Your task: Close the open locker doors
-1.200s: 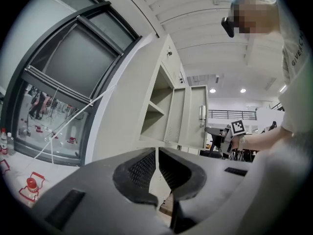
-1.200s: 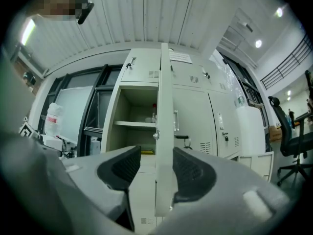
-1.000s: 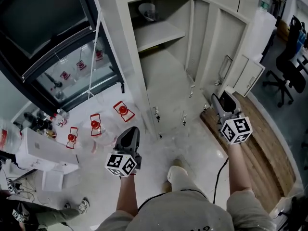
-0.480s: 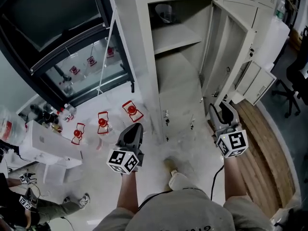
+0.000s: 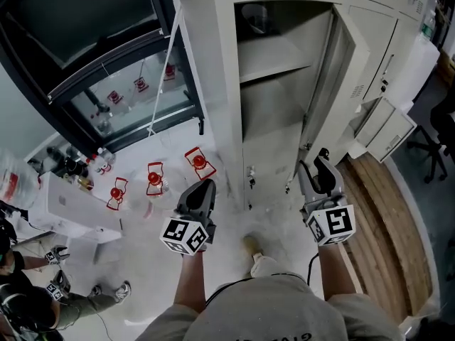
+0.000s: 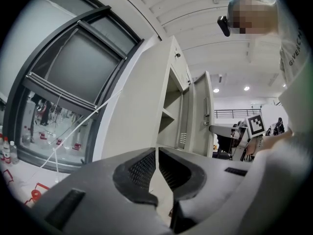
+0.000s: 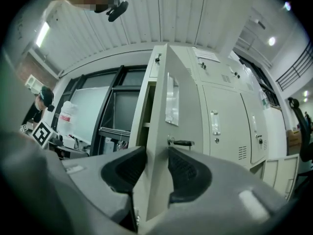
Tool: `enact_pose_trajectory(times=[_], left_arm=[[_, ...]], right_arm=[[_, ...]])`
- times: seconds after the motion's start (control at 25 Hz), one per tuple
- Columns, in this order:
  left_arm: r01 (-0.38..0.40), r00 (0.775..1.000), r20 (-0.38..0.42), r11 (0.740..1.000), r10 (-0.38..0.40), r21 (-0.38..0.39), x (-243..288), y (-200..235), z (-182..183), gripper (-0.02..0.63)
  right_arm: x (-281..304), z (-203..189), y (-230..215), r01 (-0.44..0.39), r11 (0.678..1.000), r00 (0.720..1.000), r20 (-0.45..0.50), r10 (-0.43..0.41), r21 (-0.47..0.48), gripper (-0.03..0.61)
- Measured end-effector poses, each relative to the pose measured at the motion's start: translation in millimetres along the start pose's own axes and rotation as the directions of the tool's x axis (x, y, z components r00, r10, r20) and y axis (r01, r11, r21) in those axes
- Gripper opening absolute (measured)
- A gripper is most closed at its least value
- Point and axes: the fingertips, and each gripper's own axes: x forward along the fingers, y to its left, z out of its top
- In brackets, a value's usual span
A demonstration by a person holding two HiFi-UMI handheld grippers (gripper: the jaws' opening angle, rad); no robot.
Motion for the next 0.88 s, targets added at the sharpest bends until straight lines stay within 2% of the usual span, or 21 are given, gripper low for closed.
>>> enact_pose_trajectory(times=[0.48, 0.68, 0.88], left_arm=[[-0.037, 0.999, -0.006, 0.999, 0.037, 0.002, 10, 23, 0, 0.017], [-0.054, 0.999, -0.007, 0.998, 0.054, 0.011, 16, 34, 3, 0.017], [-0.064, 0.998, -0.009, 0.998, 0.064, 0.014, 22, 44, 3, 0.017]], right_arm=[[47, -1, 38, -0.110, 0.993, 0.994, 0.017, 0.110, 0.041, 0.144], [69, -2, 48, -0.156, 0.982, 0.988, 0.034, 0.153, 0.104, 0.140], [91, -5, 56, -0.192, 0.976, 0.981, 0.036, 0.189, 0.102, 0.137]])
